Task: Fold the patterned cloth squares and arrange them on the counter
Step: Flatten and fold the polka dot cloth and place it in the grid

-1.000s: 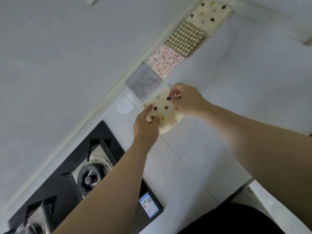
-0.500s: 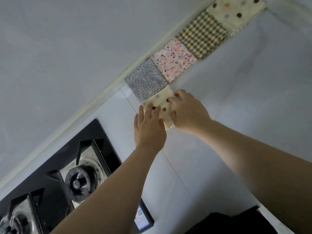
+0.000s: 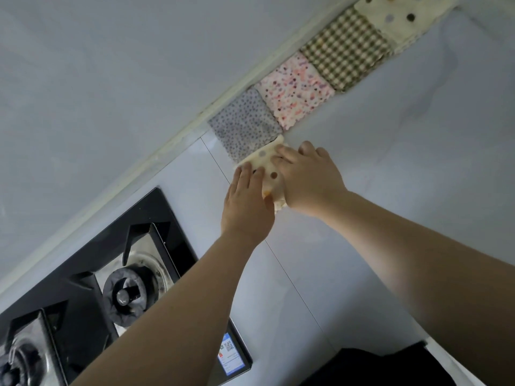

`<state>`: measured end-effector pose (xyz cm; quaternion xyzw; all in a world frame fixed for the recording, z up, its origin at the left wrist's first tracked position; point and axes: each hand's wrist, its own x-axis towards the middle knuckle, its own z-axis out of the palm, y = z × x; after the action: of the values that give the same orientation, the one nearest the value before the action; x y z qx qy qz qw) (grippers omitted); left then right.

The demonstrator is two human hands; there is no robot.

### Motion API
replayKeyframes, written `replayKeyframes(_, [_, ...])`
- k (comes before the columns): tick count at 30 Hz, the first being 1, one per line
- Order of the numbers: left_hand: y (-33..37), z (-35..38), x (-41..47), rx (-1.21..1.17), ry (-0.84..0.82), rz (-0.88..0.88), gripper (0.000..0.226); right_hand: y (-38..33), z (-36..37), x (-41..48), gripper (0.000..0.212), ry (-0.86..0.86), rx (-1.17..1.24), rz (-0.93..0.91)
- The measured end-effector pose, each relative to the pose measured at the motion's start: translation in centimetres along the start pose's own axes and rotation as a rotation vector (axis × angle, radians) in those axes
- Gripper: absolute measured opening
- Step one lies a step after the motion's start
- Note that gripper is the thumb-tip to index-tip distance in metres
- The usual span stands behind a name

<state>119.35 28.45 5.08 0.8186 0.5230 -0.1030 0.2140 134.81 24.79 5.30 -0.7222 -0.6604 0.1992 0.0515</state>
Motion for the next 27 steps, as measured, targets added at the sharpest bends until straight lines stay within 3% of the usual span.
replayKeyframes(5, [0.2,-1.6,0.1,-0.016,-0.036,-0.045,0.062,-0.2,0.5,0.3,0.053,-0.011,-0.017,0.025])
replayKeyframes(14, [1.3,-3.5,-7.3,-0.263,0.132,-0.132,0.043,-3.0,-2.0,-4.2,0.031,0.186,0.105,0.132])
replayKeyframes(19, [0.6,-3.3,-13.5,-0.354,0.226,-0.097,0.035,-6.0,-1.7,-8.8,0.027,0.248,0.137,0.22])
replayKeyframes(27, [-5.6,-2.7,-25.1,-0.447,0.399,-0.11,0.027,-16.2,0.1,-17.3,0.032,0.349,0.206,0.127])
